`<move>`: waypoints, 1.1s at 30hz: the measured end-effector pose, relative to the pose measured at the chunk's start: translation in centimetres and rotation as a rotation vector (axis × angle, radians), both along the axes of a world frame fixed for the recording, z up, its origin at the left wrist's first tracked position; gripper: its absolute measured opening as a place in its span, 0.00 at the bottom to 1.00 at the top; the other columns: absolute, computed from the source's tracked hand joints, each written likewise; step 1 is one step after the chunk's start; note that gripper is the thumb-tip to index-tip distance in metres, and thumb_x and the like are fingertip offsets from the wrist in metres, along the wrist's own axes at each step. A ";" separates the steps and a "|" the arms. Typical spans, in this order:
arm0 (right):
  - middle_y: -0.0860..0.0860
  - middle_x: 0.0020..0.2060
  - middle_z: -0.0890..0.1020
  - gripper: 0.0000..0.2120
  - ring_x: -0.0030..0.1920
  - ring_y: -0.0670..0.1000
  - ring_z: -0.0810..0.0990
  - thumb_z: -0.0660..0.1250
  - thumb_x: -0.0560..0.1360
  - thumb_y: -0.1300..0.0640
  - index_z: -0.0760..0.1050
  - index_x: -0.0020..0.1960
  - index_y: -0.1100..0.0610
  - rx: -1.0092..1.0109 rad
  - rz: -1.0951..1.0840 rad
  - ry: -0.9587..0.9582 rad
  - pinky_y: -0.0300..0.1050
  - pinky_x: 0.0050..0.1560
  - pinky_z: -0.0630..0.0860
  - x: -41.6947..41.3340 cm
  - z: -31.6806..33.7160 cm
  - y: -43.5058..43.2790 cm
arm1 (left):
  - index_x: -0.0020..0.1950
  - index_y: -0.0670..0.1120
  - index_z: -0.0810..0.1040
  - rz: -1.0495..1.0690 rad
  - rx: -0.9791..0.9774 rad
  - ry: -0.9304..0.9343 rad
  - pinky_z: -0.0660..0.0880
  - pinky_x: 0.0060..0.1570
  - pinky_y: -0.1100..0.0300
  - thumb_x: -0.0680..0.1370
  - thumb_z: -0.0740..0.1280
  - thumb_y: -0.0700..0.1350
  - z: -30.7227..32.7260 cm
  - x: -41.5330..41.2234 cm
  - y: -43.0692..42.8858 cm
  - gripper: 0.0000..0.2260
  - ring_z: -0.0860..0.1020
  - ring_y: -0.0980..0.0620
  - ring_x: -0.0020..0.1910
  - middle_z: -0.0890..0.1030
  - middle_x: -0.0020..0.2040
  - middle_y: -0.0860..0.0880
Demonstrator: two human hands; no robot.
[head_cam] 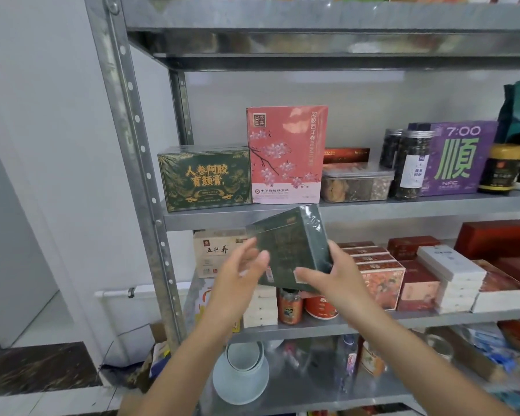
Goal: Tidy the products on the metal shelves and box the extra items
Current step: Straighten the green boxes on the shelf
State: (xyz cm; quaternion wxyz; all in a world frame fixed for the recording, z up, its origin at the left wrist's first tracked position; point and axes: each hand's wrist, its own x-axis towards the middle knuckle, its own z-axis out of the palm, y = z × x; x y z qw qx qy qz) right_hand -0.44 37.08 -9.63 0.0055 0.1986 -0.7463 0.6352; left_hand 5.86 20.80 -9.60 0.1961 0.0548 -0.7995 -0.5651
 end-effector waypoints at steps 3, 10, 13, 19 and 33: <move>0.40 0.51 0.82 0.31 0.48 0.33 0.80 0.75 0.70 0.57 0.67 0.70 0.49 0.195 0.019 0.237 0.28 0.45 0.76 2.2 -0.7 -1.5 | 0.65 0.57 0.74 -0.246 0.263 0.041 0.78 0.49 0.67 0.67 0.69 0.64 1.1 0.9 2.1 0.28 0.80 0.65 0.54 0.82 0.56 0.60; 0.37 0.69 0.70 0.25 0.65 0.39 0.73 0.70 0.71 0.41 0.67 0.65 0.31 0.212 0.108 0.301 0.36 0.64 0.71 1.5 -0.6 -0.9 | 0.61 0.45 0.76 -0.118 0.484 0.060 0.80 0.49 0.55 0.77 0.68 0.37 1.5 0.9 -0.6 0.13 0.83 0.48 0.54 0.84 0.55 0.46; 0.39 0.69 0.68 0.34 0.65 0.44 0.72 0.73 0.72 0.51 0.61 0.72 0.37 0.117 -0.041 0.197 0.49 0.63 0.75 -2.1 0.6 0.4 | 0.65 0.41 0.72 -0.314 0.509 0.013 0.79 0.50 0.54 0.75 0.69 0.40 1.8 1.1 -3.1 0.18 0.81 0.44 0.57 0.82 0.59 0.42; 0.47 0.54 0.84 0.34 0.50 0.46 0.84 0.80 0.60 0.52 0.70 0.61 0.40 -0.049 0.208 0.061 0.38 0.42 0.80 -5.0 2.7 1.4 | 0.68 0.42 0.70 -0.449 0.349 0.047 0.79 0.55 0.53 0.76 0.70 0.39 2.9 1.5 -6.6 0.22 0.79 0.43 0.60 0.80 0.62 0.42; 0.51 0.67 0.75 0.30 0.66 0.49 0.73 0.71 0.74 0.63 0.65 0.73 0.54 -0.108 0.040 0.285 0.39 0.62 0.72 -7.8 5.6 -6.8 | 0.76 0.49 0.61 0.174 -0.191 0.292 0.75 0.63 0.48 0.80 0.63 0.35 8.2 -2.1 -11.0 0.26 0.74 0.53 0.61 0.76 0.62 0.53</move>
